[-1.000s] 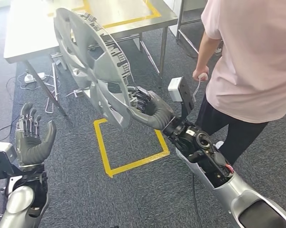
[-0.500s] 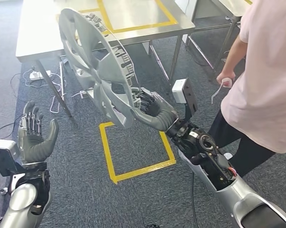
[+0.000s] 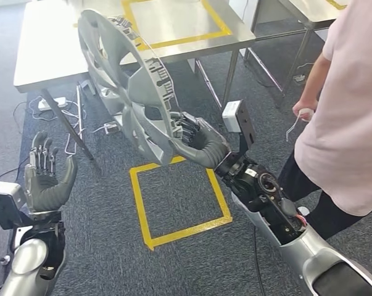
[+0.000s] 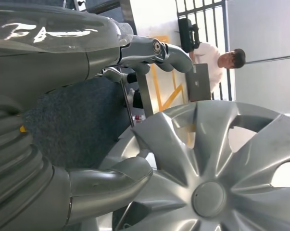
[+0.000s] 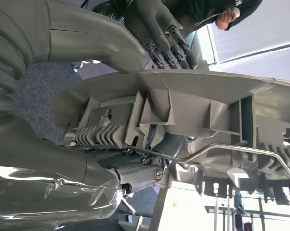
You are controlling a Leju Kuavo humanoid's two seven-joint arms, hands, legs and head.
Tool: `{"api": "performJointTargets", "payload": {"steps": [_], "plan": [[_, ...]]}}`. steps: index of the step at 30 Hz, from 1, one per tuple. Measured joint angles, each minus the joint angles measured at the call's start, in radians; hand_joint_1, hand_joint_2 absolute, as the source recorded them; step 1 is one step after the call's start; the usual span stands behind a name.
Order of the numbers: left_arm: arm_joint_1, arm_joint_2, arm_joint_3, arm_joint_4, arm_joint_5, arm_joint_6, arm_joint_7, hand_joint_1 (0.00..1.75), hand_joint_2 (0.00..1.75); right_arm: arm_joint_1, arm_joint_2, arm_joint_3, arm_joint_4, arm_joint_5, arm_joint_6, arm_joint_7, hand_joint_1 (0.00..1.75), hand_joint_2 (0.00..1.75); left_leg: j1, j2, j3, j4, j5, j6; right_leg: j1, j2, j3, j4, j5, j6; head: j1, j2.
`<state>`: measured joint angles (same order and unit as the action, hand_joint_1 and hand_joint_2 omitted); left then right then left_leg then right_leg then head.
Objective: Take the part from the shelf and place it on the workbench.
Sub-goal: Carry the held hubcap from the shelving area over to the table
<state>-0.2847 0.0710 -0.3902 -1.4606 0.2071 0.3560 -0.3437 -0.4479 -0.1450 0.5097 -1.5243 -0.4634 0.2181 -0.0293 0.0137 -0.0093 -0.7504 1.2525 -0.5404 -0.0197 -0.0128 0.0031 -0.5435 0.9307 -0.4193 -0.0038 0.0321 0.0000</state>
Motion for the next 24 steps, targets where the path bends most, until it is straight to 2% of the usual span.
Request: {"api": "performJointTargets", "payload": {"steps": [1, 2, 4, 5, 6, 8, 10, 11, 12, 14, 15, 16, 17, 18, 19, 20, 21, 22, 24], "plan": [[0.000, 0.000, 0.000, 0.000, 0.000, 0.000, 0.000, 0.00, 1.75, 0.000, 0.000, 0.000, 0.000, 0.000, 0.000, 0.000, 1.75, 1.75, 0.002, 0.002, -0.007, -0.025, 0.017, -0.002, -0.002, 0.000, 0.013, 0.000, -0.011, 0.003, -0.002, 0.000], [0.000, 0.000, 0.000, 0.000, 0.000, 0.000, 0.000, 0.00, 1.75, 0.000, 0.000, 0.001, 0.000, 0.000, 0.000, 0.001, 1.75, 1.75, 0.004, 0.003, 0.004, -0.082, 0.056, -0.004, -0.004, 0.001, 0.028, 0.001, -0.022, 0.007, -0.004, 0.000], [-0.001, 0.000, 0.000, 0.001, 0.000, -0.002, -0.001, 0.00, 1.75, 0.000, 0.000, 0.001, 0.000, 0.001, 0.000, 0.002, 1.75, 1.75, 0.004, 0.010, 0.045, -0.230, 0.164, -0.004, -0.007, 0.001, 0.052, 0.001, -0.046, 0.019, -0.013, 0.000], [-0.001, 0.000, -0.001, 0.001, 0.000, -0.003, -0.001, 0.00, 1.75, -0.002, 0.000, 0.001, 0.000, 0.002, 0.000, 0.001, 1.75, 1.75, 0.002, 0.013, 0.059, -0.279, 0.199, 0.000, -0.007, 0.001, 0.058, 0.000, -0.055, 0.026, -0.017, 0.000], [-0.001, 0.000, -0.001, 0.001, 0.001, -0.005, -0.002, 0.00, 1.75, -0.004, 0.000, 0.000, 0.000, 0.003, 0.000, 0.000, 1.75, 1.75, -0.001, 0.015, 0.065, -0.305, 0.219, 0.007, -0.006, 0.001, 0.063, -0.003, -0.061, 0.032, -0.019, 0.000], [-0.003, 0.000, -0.002, 0.001, 0.002, -0.008, -0.003, 0.00, 1.75, -0.007, 0.000, 0.000, 0.000, 0.003, -0.001, -0.001, 1.75, 1.75, -0.006, 0.013, 0.072, -0.309, 0.214, 0.024, -0.007, 0.001, 0.072, -0.007, -0.066, 0.045, -0.019, 0.000], [-0.006, 0.000, -0.002, 0.000, 0.002, -0.011, -0.004, 0.00, 1.75, -0.006, 0.000, 0.000, 0.000, 0.003, -0.002, 0.002, 1.75, 1.75, -0.005, 0.009, 0.090, -0.312, 0.204, 0.039, -0.009, 0.000, 0.057, 0.037, -0.072, 0.051, -0.012, 0.000], [-0.008, 0.000, -0.002, 0.000, 0.001, -0.012, -0.004, 0.00, 1.75, -0.006, 0.000, 0.000, 0.000, 0.003, -0.002, 0.003, 1.75, 1.75, -0.005, 0.007, 0.100, -0.313, 0.198, 0.046, -0.009, 0.000, 0.027, 0.092, -0.083, 0.050, -0.006, 0.000], [-0.008, 0.000, -0.002, 0.000, 0.001, -0.012, -0.005, 0.00, 1.75, -0.005, 0.000, 0.000, 0.000, 0.003, -0.003, 0.004, 1.75, 1.75, -0.006, 0.006, 0.108, -0.314, 0.191, 0.051, -0.007, 0.000, -0.018, 0.167, -0.102, 0.048, 0.000, 0.000], [-0.006, 0.000, -0.002, 0.000, -0.001, -0.013, -0.004, 0.00, 1.75, -0.003, 0.000, 0.000, 0.000, 0.003, -0.007, 0.005, 1.75, 1.75, -0.010, 0.003, 0.126, -0.313, 0.174, 0.057, -0.002, 0.000, -0.109, 0.303, -0.156, 0.046, 0.010, 0.000], [-0.004, 0.000, -0.002, 0.000, -0.002, -0.013, -0.003, 0.00, 1.75, -0.002, 0.000, 0.000, 0.000, 0.003, -0.010, 0.007, 1.75, 1.75, -0.013, 0.001, 0.138, -0.313, 0.164, 0.058, 0.001, 0.001, -0.138, 0.330, -0.174, 0.045, 0.014, 0.000], [-0.003, 0.000, -0.002, 0.000, -0.003, -0.012, -0.002, 0.00, 1.75, -0.001, 0.000, 0.000, 0.000, 0.003, -0.013, 0.010, 1.75, 1.75, -0.016, -0.001, 0.154, -0.313, 0.153, 0.059, 0.004, 0.001, -0.151, 0.322, -0.173, 0.043, 0.018, 0.000], [-0.003, 0.000, -0.002, 0.000, -0.004, -0.012, 0.000, 0.00, 1.75, -0.001, 0.000, 0.000, 0.000, 0.003, -0.015, 0.012, 1.75, 1.75, -0.020, -0.003, 0.171, -0.313, 0.141, 0.060, 0.007, 0.001, -0.148, 0.278, -0.147, 0.037, 0.023, 0.000], [-0.003, 0.000, -0.002, 0.000, -0.005, -0.012, 0.001, 0.00, 1.75, -0.001, 0.000, 0.000, 0.000, 0.003, -0.016, 0.014, 1.75, 1.75, -0.023, -0.005, 0.189, -0.313, 0.129, 0.061, 0.011, 0.001, -0.134, 0.209, -0.094, 0.027, 0.028, 0.000], [-0.003, -0.001, -0.002, 0.000, -0.007, -0.012, 0.002, 0.00, 1.75, -0.002, 0.000, 0.000, 0.000, 0.002, -0.016, 0.015, 1.75, 1.75, -0.025, -0.006, 0.202, -0.314, 0.118, 0.060, 0.016, 0.002, -0.117, 0.132, -0.022, 0.014, 0.031, 0.000], [-0.003, -0.001, -0.003, 0.000, -0.007, -0.011, 0.004, 0.00, 1.75, -0.003, 0.000, 0.000, 0.000, 0.002, -0.016, 0.015, 1.75, 1.75, -0.027, -0.008, 0.210, -0.315, 0.109, 0.059, 0.022, 0.002, -0.100, 0.066, 0.031, 0.004, 0.030, 0.000], [-0.003, -0.001, -0.004, -0.001, -0.008, -0.010, 0.006, 0.00, 1.75, -0.005, 0.000, 0.000, -0.001, 0.001, -0.014, 0.014, 1.75, 1.75, -0.027, -0.009, 0.213, -0.315, 0.103, 0.056, 0.027, 0.003, -0.091, 0.022, 0.070, -0.004, 0.028, 0.000], [-0.003, -0.001, -0.005, -0.001, -0.009, -0.009, 0.009, 0.00, 1.75, -0.007, 0.000, 0.000, -0.002, 0.000, -0.013, 0.012, 1.75, 1.75, -0.026, -0.010, 0.213, -0.314, 0.101, 0.052, 0.032, 0.003, -0.085, -0.002, 0.085, -0.009, 0.026, 0.000], [-0.003, -0.001, -0.006, -0.003, -0.011, -0.007, 0.011, 0.00, 1.75, -0.010, 0.000, -0.001, -0.005, -0.001, -0.013, 0.010, 1.75, 1.75, -0.025, -0.010, 0.216, -0.307, 0.096, 0.043, 0.031, 0.004, -0.070, -0.014, 0.078, -0.012, 0.029, 0.000]]}}
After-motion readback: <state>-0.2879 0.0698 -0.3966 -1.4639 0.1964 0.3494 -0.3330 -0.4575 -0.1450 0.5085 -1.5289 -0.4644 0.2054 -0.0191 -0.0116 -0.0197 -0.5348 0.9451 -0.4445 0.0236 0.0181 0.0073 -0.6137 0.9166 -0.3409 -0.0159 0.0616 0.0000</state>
